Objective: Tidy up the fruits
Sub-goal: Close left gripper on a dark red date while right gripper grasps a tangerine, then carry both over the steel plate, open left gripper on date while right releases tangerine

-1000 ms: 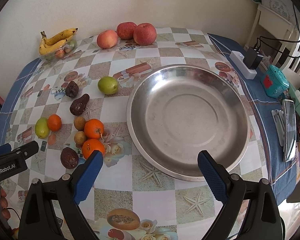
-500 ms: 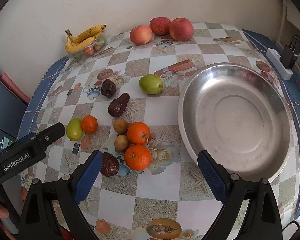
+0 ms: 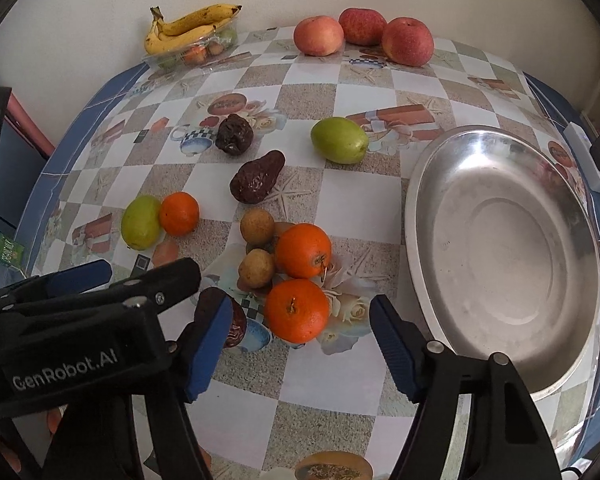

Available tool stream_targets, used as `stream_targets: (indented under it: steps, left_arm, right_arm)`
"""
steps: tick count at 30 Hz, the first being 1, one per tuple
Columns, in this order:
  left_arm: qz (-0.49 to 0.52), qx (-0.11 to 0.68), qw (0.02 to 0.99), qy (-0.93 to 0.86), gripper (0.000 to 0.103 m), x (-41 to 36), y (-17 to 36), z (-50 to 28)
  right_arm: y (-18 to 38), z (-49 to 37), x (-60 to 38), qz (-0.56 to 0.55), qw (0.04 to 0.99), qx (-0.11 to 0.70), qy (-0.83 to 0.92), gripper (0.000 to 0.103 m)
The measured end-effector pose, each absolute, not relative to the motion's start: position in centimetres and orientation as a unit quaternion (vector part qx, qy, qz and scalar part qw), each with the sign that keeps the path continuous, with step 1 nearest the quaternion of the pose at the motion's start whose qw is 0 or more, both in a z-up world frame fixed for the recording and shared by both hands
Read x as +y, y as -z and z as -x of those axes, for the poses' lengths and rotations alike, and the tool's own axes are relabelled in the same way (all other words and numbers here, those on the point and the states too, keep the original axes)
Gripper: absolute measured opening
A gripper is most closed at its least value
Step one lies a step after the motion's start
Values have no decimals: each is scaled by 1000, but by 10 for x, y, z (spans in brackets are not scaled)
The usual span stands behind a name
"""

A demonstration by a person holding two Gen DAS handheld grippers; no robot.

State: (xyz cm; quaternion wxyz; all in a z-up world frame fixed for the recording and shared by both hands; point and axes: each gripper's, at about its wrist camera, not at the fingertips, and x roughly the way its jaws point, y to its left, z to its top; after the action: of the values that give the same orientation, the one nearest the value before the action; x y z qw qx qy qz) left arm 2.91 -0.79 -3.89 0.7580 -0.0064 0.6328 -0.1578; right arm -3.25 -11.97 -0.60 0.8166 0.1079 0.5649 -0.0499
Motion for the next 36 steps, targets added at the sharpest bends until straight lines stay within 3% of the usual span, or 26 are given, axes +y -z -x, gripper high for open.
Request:
stream_targets:
  steps: [4,6,13,23,29,36]
  left_arm:
    - [25,654,736,170,76,-13,48,-28]
    - [47,666,724,176,62,-13,52,-28]
    - [107,683,698,188,37,-4,59,-26]
    - [61,640,757,117,35,22,42,-30]
    - [98,622,771,94,35,45,32,-34]
    - [90,613,777,111,35,20,13,-44]
  right_arm:
    - [15,28,-120,-106,807,579,45,56]
    - [19,27,-119,-104,803,585,41,47]
    - [21,27,-115,-94,801,591,31,40]
    - [21,35,-128,-119,797,590,52,39]
    - [8,43,-144,-153,806,567,70,38]
    - [-15,48,-157,-169,824,530,105,38]
